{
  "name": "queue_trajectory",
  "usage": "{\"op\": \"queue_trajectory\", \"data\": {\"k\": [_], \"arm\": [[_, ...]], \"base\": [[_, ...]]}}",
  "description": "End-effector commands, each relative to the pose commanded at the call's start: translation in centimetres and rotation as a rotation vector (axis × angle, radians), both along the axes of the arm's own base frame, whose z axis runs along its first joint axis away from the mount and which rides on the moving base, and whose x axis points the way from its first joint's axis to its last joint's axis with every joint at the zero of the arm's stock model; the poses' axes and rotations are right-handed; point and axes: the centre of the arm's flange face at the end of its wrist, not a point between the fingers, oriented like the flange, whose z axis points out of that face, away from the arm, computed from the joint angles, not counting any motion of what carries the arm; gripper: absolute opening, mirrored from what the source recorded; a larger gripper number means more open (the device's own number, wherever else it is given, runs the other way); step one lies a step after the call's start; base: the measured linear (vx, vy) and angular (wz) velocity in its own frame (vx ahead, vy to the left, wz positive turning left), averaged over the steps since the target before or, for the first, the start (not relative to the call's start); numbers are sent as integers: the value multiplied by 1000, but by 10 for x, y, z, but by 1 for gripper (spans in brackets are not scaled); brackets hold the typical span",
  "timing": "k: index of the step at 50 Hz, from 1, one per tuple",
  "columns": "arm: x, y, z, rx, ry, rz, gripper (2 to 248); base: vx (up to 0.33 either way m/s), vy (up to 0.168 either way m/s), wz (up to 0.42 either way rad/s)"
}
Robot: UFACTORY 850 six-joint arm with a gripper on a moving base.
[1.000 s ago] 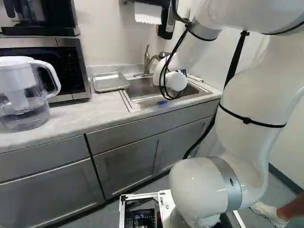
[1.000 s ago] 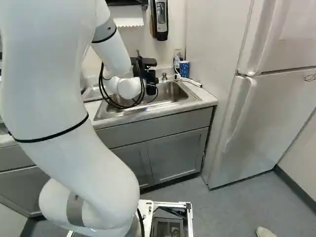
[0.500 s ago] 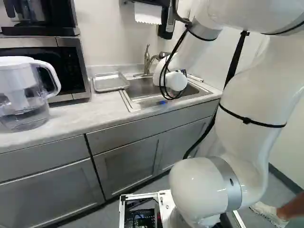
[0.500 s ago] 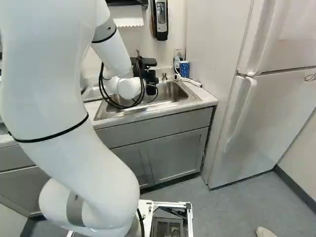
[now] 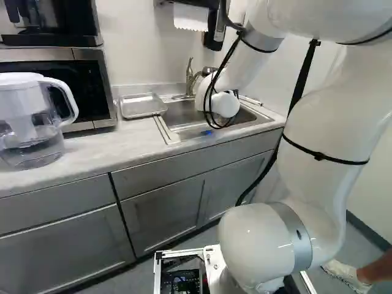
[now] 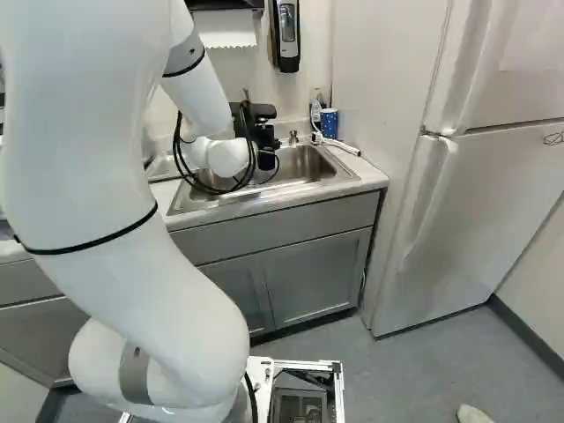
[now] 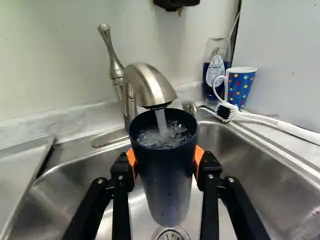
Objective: Rinse the cup and place it in the tray
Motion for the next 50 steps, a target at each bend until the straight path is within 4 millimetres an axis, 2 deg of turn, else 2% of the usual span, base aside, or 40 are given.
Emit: {"op": "queue_trajectory", "data": {"k": [16, 35, 50], "arm": [[-8, 23, 0, 0, 1, 48, 125], [-30, 47, 1, 0, 3, 102, 125], [-36, 64, 13, 3, -24, 141, 125]], "base": [[0, 0, 0], [0, 0, 0], [0, 0, 0]]}}
